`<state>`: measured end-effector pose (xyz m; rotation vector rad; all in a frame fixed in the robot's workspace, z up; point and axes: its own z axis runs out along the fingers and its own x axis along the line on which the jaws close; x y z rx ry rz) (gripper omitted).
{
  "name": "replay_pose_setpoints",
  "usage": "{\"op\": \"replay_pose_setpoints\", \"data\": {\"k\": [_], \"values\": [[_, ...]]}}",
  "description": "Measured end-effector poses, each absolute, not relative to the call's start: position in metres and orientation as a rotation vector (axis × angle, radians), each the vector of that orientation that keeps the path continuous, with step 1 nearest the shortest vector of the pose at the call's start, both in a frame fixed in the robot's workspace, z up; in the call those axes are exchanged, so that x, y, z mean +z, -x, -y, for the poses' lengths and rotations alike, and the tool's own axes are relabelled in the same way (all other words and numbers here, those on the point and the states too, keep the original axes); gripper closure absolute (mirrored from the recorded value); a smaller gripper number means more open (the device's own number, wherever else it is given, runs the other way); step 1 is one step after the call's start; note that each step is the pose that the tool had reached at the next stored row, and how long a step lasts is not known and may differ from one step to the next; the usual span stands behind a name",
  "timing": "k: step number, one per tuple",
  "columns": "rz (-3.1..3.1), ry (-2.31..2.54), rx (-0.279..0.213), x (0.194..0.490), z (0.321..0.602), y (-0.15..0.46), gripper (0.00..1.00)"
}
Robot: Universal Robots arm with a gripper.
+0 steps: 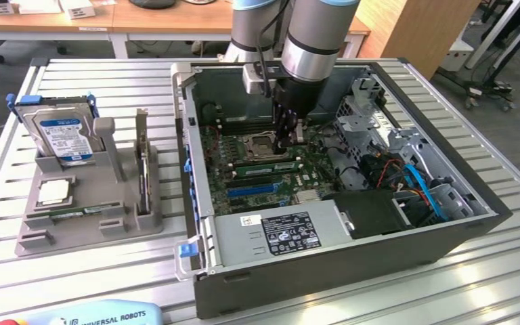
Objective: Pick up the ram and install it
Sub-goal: 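Press down the ram until it locks into place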
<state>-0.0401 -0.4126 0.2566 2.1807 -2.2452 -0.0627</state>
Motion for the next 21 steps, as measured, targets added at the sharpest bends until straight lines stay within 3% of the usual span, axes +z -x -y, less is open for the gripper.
{"op": "replay_pose_setpoints", "data": {"k": [21], "values": [[2.51,-1.878,-0.065,0.2563,0.4126,0.0401,0.9]]}}
